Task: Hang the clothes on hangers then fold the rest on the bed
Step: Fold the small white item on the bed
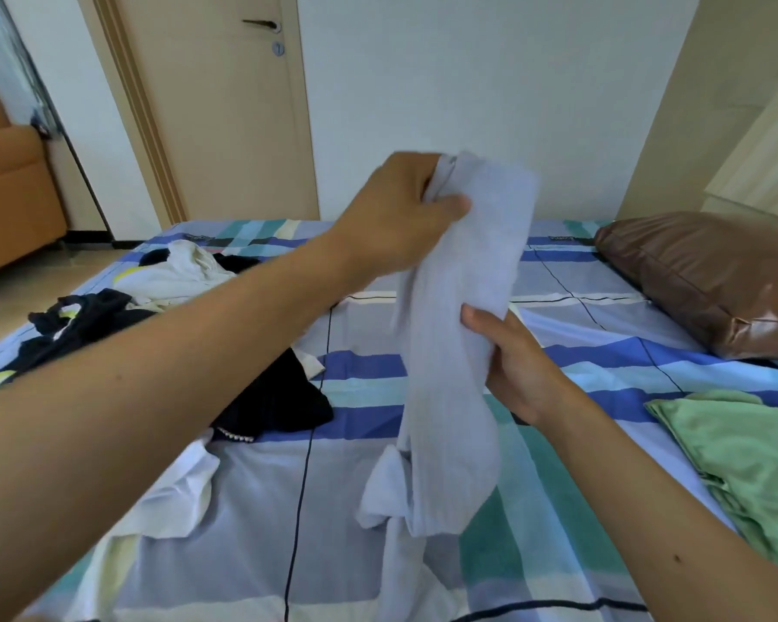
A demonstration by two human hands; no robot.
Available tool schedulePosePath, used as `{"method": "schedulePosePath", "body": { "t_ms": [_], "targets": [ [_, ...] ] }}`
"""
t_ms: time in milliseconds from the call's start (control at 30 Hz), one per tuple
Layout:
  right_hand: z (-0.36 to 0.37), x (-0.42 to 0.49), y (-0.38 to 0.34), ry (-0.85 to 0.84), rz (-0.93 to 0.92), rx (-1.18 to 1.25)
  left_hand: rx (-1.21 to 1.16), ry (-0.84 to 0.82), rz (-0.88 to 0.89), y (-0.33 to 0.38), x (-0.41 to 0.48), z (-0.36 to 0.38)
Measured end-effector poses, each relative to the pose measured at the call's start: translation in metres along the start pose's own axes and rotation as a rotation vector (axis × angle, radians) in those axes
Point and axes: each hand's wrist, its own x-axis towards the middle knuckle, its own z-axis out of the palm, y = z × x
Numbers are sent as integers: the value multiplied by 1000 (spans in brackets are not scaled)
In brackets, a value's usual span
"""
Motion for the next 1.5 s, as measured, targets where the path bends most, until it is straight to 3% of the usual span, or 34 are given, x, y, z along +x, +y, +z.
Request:
{"method": "schedulePosePath", "body": {
  "t_ms": [233, 400, 767, 967, 1100, 1233, 1367, 1433, 1500],
  "targets": [
    [-20, -9, -5, -61, 50, -75, 68, 220, 49, 47, 68, -30],
    [-31, -11, -7, -44, 29, -105, 104, 329, -24, 61, 96, -54],
    [-17, -8, 8, 45, 52, -237, 44, 320, -75, 69, 93, -47],
    [-3, -9, 28, -77, 232, -393, 34, 384, -85, 73, 98, -52],
    [0, -14, 28, -130, 270, -376, 12, 462, -127, 73, 96, -68],
    [-25, -19, 4, -172, 273, -178, -104, 589, -153, 65, 72, -98],
    [-67, -28, -18, -162, 222, -108, -273, 672, -335, 18, -13, -145],
    [-85, -32, -19, -129, 276, -252, -298, 649, -459, -34, -79, -159],
    [-98, -32, -6, -132, 325, -520, -245, 647, -692, -91, -152, -155]
  ]
}}
